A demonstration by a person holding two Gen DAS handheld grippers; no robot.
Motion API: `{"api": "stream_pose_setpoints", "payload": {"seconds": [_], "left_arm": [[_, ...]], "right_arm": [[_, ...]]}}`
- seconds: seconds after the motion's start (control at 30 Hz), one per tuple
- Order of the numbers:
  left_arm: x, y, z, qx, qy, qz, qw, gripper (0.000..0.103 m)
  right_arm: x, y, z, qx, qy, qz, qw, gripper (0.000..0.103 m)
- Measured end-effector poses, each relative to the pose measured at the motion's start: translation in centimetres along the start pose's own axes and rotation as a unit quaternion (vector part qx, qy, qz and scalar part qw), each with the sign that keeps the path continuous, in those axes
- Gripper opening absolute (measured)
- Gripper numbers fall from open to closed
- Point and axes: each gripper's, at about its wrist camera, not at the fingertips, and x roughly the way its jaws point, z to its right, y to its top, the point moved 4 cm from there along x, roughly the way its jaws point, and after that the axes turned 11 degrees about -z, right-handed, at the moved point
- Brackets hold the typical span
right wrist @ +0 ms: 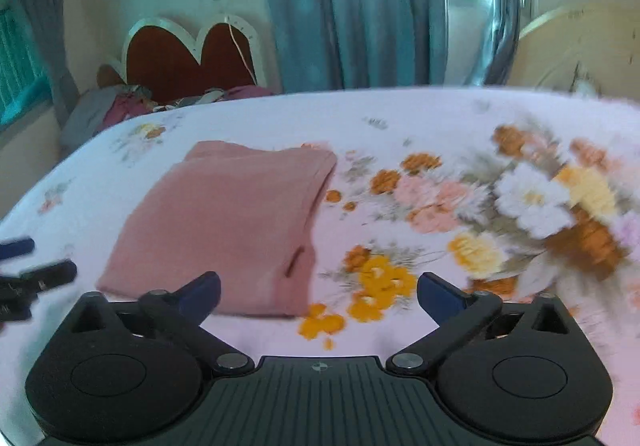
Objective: Fold small clothes
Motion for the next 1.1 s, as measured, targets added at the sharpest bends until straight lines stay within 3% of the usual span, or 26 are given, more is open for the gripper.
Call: {"api": "stream_pose_setpoints", "payload": {"seconds": [0.3,0.57,1.1], "left_arm": [[-5.4,-2.7,3.0,0.004,0.01,0.007,0.9999,0.103],[-9.9,-5.1,4.4,-0.023,-0.001,0.022,0.9995,0.103],[-14.4,-5.6,7.1,-0.014,-0.009,0.058,0.9982,0.103]], "right_arm": [[-5.7,-3.5,-0.5,0.002,-0.003,0.013,1.0,0.103],[-10.9,-6.3,-1.0,0.02,-0.005,0.022,1.0,0.103],[-16.1,-9.1,-1.5,0.017,-0.021,0.046,0.999,0.103]]}}
